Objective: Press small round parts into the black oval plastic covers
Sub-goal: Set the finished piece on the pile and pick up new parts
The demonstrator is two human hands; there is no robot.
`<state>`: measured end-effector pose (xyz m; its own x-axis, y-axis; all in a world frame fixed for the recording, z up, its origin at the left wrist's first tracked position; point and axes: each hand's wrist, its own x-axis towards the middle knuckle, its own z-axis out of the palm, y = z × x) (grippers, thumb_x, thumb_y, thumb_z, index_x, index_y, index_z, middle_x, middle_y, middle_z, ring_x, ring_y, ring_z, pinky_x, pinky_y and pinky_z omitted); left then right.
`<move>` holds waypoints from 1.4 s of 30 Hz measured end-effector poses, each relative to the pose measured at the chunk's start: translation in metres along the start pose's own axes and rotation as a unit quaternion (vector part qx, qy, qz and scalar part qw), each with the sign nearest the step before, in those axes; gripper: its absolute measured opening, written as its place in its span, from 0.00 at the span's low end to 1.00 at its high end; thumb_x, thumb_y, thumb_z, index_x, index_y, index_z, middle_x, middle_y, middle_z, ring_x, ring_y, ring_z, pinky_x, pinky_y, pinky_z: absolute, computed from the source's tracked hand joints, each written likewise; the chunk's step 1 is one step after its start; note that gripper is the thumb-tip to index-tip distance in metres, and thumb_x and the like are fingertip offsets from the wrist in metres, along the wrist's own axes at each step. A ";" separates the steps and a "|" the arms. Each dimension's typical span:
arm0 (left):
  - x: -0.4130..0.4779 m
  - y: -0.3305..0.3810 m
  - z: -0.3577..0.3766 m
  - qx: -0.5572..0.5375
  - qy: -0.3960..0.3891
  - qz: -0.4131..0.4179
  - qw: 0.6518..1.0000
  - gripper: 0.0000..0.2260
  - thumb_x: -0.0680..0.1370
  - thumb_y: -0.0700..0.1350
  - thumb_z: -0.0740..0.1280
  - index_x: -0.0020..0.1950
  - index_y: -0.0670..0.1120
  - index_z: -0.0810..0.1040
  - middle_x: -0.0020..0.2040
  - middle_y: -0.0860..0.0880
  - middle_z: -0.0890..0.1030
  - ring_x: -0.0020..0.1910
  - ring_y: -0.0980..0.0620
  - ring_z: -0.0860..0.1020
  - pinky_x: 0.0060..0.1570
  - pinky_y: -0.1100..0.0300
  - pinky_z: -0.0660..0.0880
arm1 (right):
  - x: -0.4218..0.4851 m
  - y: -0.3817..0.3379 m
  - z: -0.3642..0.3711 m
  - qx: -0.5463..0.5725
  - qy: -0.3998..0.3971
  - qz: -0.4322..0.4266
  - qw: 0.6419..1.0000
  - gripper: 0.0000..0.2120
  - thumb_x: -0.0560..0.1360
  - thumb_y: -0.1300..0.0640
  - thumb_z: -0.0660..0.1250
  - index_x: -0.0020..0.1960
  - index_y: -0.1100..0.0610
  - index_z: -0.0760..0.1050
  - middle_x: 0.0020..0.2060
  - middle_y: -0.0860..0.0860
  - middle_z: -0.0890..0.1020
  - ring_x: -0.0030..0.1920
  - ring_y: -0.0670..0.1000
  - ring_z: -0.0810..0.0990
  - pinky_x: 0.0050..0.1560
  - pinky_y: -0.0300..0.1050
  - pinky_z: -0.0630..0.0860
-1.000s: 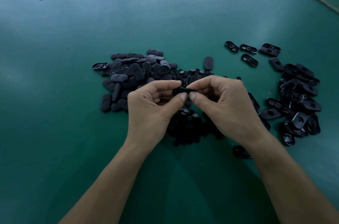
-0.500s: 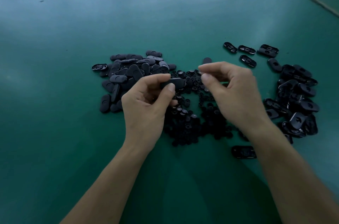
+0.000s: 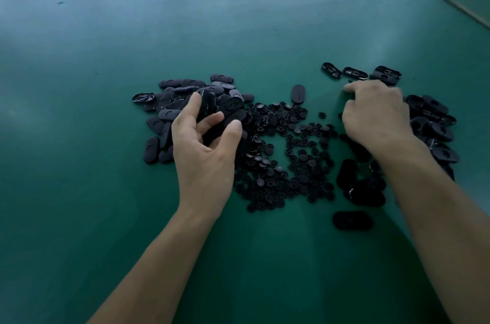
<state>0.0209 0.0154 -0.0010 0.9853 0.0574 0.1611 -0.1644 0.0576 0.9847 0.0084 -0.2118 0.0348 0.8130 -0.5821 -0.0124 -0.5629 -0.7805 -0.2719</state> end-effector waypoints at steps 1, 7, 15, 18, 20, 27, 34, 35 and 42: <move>0.000 0.000 0.000 0.004 -0.001 -0.001 1.000 0.34 0.74 0.46 0.71 0.78 0.46 0.63 0.72 0.53 0.68 0.60 0.62 0.78 0.52 0.66 0.78 | 0.001 0.002 0.000 0.010 0.012 -0.006 1.000 0.20 0.79 0.64 0.60 0.69 0.53 0.74 0.64 0.58 0.76 0.64 0.64 0.71 0.63 0.60 0.73; -0.001 0.001 -0.001 -0.001 -0.005 0.013 1.000 0.32 0.74 0.45 0.72 0.76 0.47 0.66 0.72 0.55 0.66 0.57 0.60 0.79 0.50 0.58 0.81 | -0.002 0.004 -0.002 0.111 0.069 -0.028 0.991 0.19 0.77 0.71 0.61 0.60 0.55 0.82 0.55 0.60 0.82 0.48 0.61 0.81 0.54 0.56 0.81; -0.006 0.007 -0.001 -0.011 -0.052 0.037 0.998 0.12 0.77 0.41 0.71 0.59 0.49 0.80 0.41 0.55 0.82 0.29 0.57 0.76 0.28 0.65 0.76 | -0.027 -0.017 -0.007 0.395 -0.003 -0.141 0.908 0.14 0.75 0.63 0.72 0.55 0.49 0.76 0.44 0.41 0.83 0.44 0.39 0.83 0.46 0.31 0.78; -0.007 0.009 -0.001 -0.015 -0.070 0.039 0.997 0.10 0.78 0.39 0.71 0.57 0.49 0.82 0.44 0.53 0.83 0.29 0.56 0.76 0.23 0.65 0.73 | -0.041 -0.025 -0.004 0.465 -0.051 -0.185 0.864 0.13 0.73 0.67 0.73 0.48 0.49 0.81 0.41 0.46 0.86 0.42 0.44 0.85 0.47 0.35 0.80; -0.008 0.010 -0.001 -0.020 -0.082 0.031 0.996 0.11 0.77 0.40 0.72 0.58 0.50 0.82 0.46 0.51 0.84 0.30 0.56 0.78 0.22 0.65 0.72 | -0.048 -0.029 0.001 0.504 -0.078 -0.200 0.837 0.13 0.74 0.67 0.73 0.46 0.49 0.83 0.39 0.45 0.86 0.40 0.44 0.84 0.45 0.35 0.79; -0.009 0.010 0.000 0.004 -0.105 0.010 0.994 0.08 0.78 0.39 0.72 0.55 0.48 0.83 0.38 0.52 0.84 0.26 0.57 0.77 0.20 0.65 0.70 | -0.061 -0.036 0.016 0.539 -0.098 -0.233 0.803 0.12 0.75 0.68 0.71 0.47 0.52 0.83 0.41 0.43 0.86 0.41 0.40 0.83 0.43 0.31 0.76; -0.010 0.013 0.002 -0.039 -0.095 -0.007 0.995 0.04 0.79 0.36 0.70 0.50 0.43 0.83 0.39 0.46 0.86 0.36 0.50 0.85 0.33 0.63 0.79 | -0.065 -0.035 0.021 0.440 0.024 -0.195 0.876 0.06 0.77 0.61 0.72 0.51 0.51 0.83 0.42 0.43 0.85 0.45 0.41 0.83 0.49 0.31 0.76; -0.010 0.013 0.002 -0.044 -0.091 -0.009 0.995 0.03 0.79 0.36 0.69 0.50 0.43 0.82 0.40 0.45 0.86 0.37 0.49 0.86 0.34 0.63 0.80 | -0.065 -0.033 0.022 0.378 0.043 -0.196 0.904 0.06 0.77 0.60 0.71 0.53 0.52 0.83 0.45 0.42 0.84 0.46 0.40 0.82 0.50 0.30 0.75; -0.009 0.012 0.002 -0.064 -0.085 -0.014 0.994 0.06 0.80 0.37 0.68 0.52 0.46 0.81 0.39 0.48 0.85 0.39 0.49 0.86 0.37 0.62 0.80 | -0.067 -0.035 0.026 0.132 0.036 -0.204 0.969 0.14 0.78 0.51 0.69 0.63 0.50 0.80 0.53 0.50 0.77 0.57 0.52 0.71 0.59 0.43 0.67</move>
<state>0.0106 0.0138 0.0098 0.9814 -0.1148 0.1540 -0.1314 0.1836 0.9742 -0.0225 -0.1400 0.0200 0.9421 -0.2592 0.2129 -0.1312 -0.8689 -0.4773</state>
